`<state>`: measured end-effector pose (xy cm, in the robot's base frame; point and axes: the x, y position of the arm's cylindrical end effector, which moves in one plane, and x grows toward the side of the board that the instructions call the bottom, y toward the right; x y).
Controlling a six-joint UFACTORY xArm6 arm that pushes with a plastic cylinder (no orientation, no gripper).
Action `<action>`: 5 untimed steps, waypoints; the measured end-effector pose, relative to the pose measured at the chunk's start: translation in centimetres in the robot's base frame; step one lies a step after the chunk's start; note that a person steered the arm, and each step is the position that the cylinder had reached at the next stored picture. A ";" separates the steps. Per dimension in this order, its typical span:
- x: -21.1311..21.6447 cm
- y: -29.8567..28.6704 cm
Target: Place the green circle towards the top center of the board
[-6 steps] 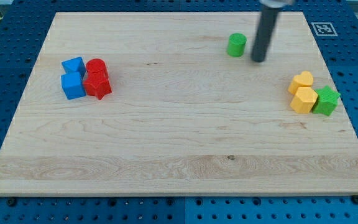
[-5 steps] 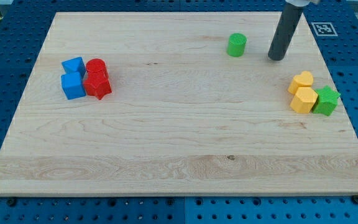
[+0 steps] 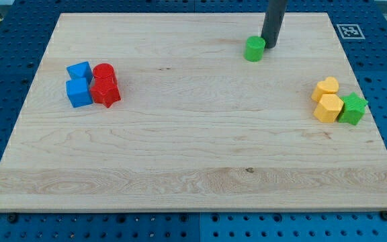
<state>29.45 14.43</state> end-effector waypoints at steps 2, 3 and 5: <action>3.6 -1.2; 4.1 -3.4; 3.4 -11.8</action>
